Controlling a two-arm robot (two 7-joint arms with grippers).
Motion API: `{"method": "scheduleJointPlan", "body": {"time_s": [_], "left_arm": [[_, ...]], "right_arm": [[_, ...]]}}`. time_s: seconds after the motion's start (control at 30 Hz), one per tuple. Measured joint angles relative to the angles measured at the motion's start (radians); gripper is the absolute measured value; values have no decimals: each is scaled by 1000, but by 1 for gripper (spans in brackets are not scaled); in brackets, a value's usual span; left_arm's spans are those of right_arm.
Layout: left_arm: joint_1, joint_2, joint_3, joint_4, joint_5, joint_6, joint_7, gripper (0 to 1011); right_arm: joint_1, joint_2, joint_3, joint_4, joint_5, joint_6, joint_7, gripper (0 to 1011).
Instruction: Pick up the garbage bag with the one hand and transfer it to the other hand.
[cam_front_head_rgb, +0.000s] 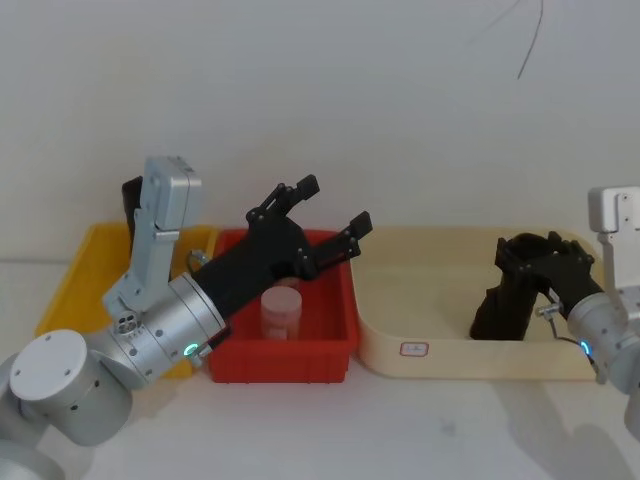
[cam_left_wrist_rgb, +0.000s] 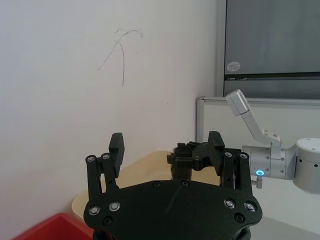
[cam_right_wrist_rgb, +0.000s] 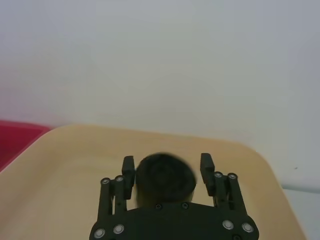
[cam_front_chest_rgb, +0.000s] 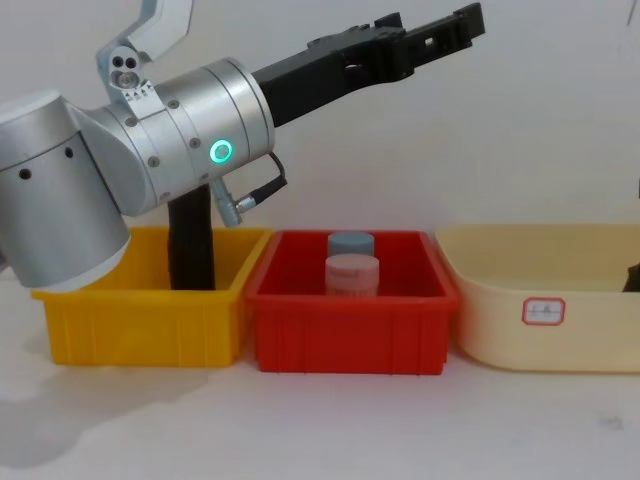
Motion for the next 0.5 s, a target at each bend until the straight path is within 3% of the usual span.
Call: {"method": "scheduleJointPlan", "body": {"time_s": [0.3, 0.5], "left_arm": [[0, 0, 0, 0, 0, 0, 0, 1002], [2, 2, -2, -1, 1, -4, 10, 1002]], "right_arm": [[-25, -6, 10, -40, 4, -6, 15, 1001], [-49, -12, 7, -88, 13, -8, 35, 1000]]}}
